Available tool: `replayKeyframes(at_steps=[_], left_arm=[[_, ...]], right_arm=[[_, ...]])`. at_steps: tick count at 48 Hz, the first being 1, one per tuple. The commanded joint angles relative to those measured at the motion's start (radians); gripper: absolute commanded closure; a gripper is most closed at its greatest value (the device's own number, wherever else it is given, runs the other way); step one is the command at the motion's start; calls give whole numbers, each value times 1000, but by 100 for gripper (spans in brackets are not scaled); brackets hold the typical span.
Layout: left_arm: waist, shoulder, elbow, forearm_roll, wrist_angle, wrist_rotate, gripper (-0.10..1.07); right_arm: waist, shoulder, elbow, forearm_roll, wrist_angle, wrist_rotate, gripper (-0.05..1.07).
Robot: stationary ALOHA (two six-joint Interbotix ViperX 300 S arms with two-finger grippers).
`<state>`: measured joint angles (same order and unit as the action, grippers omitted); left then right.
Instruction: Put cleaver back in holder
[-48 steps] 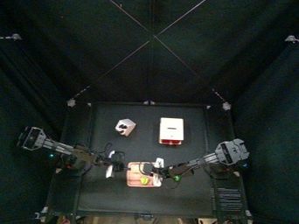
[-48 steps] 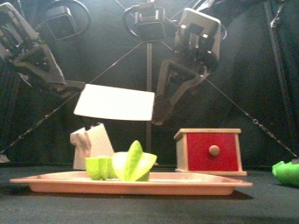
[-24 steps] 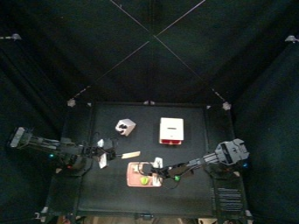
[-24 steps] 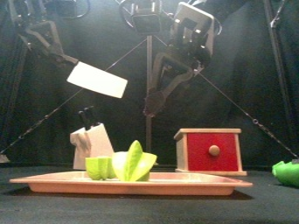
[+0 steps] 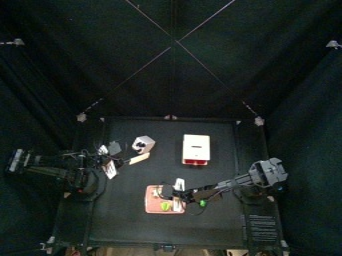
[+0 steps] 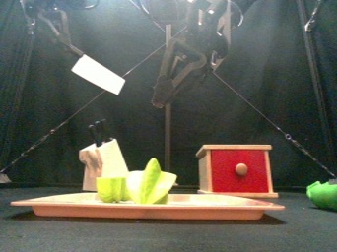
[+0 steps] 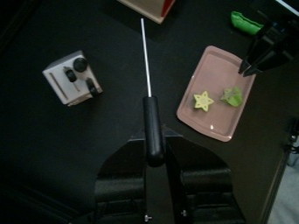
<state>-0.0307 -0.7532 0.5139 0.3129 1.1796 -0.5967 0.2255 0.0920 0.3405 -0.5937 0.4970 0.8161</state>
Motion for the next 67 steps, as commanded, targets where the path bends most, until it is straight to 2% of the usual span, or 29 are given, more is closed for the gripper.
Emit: replayKeyframes(at_steps=[1,11,20,34,46,59,67], left_arm=[[44,-2,-57,3,55,2,61],[150,-5,-58,5,158,5,61],[233,-8,-15,12,160,11,61],[330,-9,74,23,118,38,61],[382,-6,123,5,18,60,61],[396,17,149,-55,-12,75,61],[410,23,156,-61,-25,101,61]], right_arm=[[-23,-64,-9,-3,5,2,46],[-40,-129,48,-8,3,2,46],[-49,-160,123,-2,-2,2,46],[-58,-178,156,-5,-23,2,46],[-78,-178,170,-3,-38,0,46],[-80,-176,172,-5,-49,0,46],[-80,-176,172,-3,-49,0,46]])
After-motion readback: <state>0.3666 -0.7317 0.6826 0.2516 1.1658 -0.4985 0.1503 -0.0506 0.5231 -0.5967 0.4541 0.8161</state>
